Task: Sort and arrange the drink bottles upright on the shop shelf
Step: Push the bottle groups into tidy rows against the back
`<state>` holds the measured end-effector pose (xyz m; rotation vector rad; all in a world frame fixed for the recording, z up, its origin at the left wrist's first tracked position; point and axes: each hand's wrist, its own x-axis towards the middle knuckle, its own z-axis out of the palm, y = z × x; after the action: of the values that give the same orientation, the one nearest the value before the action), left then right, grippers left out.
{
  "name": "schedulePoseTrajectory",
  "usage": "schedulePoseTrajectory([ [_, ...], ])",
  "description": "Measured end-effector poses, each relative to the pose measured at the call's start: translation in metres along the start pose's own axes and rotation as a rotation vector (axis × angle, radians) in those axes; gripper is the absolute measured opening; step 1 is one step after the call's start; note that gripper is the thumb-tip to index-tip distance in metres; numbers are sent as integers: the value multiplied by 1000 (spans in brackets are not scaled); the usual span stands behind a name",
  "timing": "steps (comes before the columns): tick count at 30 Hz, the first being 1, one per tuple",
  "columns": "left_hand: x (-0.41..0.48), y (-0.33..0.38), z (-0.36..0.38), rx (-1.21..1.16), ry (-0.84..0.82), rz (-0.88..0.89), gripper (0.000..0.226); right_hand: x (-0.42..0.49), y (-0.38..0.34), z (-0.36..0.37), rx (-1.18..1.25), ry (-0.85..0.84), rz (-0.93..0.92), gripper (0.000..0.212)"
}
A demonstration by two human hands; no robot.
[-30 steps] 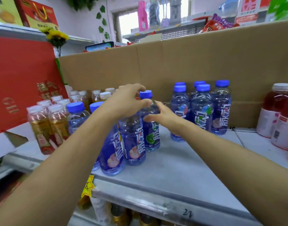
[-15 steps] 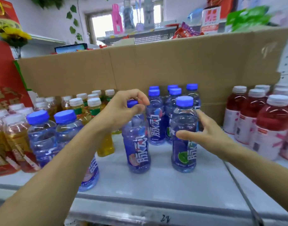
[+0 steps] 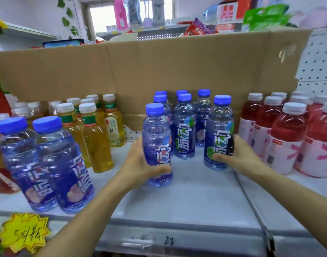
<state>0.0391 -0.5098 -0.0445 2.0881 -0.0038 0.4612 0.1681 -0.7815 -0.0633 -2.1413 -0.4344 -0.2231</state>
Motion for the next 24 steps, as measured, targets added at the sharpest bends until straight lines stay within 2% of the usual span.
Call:
schedulePoseTrajectory([
  [3, 2, -11, 0, -29, -54, -69, 75, 13, -7, 6, -22, 11, -4, 66],
  [6, 11, -11, 0, -41, -21, -86, 81, 25, -10, 14, -14, 14, 15, 67],
  [18, 32, -21, 2, -66, 54, -137, 75, 39, -15, 30, 12, 14, 37, 74],
  [21, 31, -23, 5, -46, 66, -143, 74, 29, -29, 33, -71, 226, -6, 88],
  [24, 22, -18, 5, 7, 97, -130, 74, 8, -55, 41, -86, 484, -297, 76],
])
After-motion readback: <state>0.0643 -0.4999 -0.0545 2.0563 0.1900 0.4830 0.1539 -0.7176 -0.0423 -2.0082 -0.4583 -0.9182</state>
